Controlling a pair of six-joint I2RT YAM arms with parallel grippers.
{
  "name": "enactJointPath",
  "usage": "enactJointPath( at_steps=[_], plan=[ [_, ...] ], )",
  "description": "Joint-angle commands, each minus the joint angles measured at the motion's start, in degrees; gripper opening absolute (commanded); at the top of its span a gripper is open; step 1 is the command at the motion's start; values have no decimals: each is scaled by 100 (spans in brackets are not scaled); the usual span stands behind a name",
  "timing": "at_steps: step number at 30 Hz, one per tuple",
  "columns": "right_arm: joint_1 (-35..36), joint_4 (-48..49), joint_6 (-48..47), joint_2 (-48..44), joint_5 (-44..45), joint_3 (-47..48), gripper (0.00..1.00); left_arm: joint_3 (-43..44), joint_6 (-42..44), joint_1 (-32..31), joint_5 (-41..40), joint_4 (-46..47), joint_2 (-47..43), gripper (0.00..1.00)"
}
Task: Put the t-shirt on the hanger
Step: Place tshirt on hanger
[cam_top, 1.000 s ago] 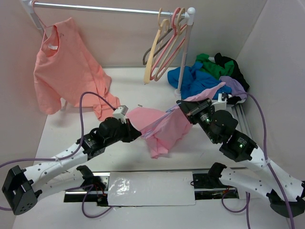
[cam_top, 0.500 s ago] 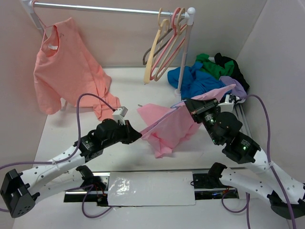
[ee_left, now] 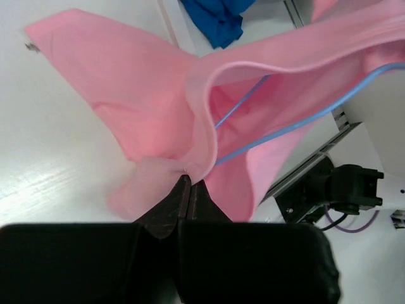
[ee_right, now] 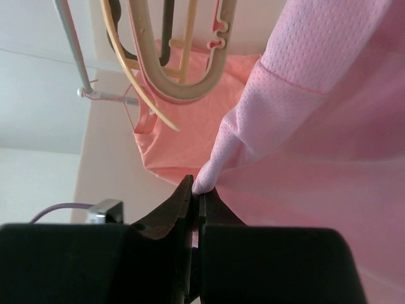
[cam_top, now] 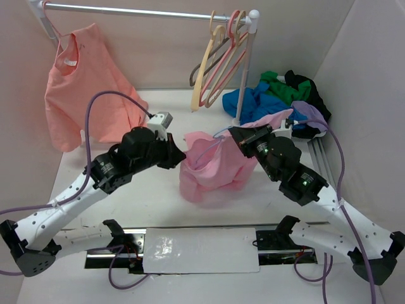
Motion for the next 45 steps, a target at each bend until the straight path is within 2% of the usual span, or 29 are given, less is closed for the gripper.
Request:
enactJointPath(
  at_steps=[1,4,8,10,13,17,21,25,29,35,45],
  plan=[
    [-200,714,354,159,-281,-91,0,783,639,15,-181,-629,351,0],
    [-402,951,433,221,-676,32,0,2212,1166,15,-304,-1348,983,0],
    [-596,1119,504,169,-862,226,0,3497,1712,137,-85,-2070,1721,0],
    [-596,1180,556,98,-915,366,0,3738,1774,199,161,-2125,1872,0],
    [-596,1101,556,-94,-915,244,0,3608,1721,199,566,-2010,1925,0],
    [-596,1171,706,-332,-862,-334,0,2556,1721,199,724,-1756,1864,0],
    [-596,1311,1030,-184,-1300,-784,0,2069,1774,261,1129,-1422,1794,0],
    [-596,1410,1206,-130,-1530,-1075,0,2069,1827,261,1348,-1422,1864,0],
    [-596,1347,1207,-183,-1197,-1180,0,2069,1626,261,1454,-1369,1697,0],
    [-596,1567,1207,-78,-1073,-1233,0,2069,1125,-99,1015,-1308,1548,0],
    [-596,1805,1399,89,-1389,-1356,0,2201,1115,-275,716,-1079,1829,0]
  ],
)
